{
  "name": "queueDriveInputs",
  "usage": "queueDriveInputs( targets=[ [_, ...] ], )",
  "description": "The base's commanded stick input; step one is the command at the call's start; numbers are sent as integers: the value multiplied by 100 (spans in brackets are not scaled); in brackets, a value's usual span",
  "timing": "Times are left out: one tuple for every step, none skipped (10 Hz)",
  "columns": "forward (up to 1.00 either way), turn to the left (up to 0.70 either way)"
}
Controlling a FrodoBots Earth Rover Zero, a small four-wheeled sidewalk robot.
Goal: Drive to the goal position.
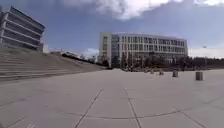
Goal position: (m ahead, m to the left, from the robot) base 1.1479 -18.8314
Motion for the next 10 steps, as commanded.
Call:
queueDriveInputs(
  targets=[
    [50, 1],
    [50, 1],
    [50, 1],
    [50, 1],
    [50, 1],
    [50, 1],
    [50, 1],
    [50, 1],
    [50, 1],
    [50, 1]
  ],
)
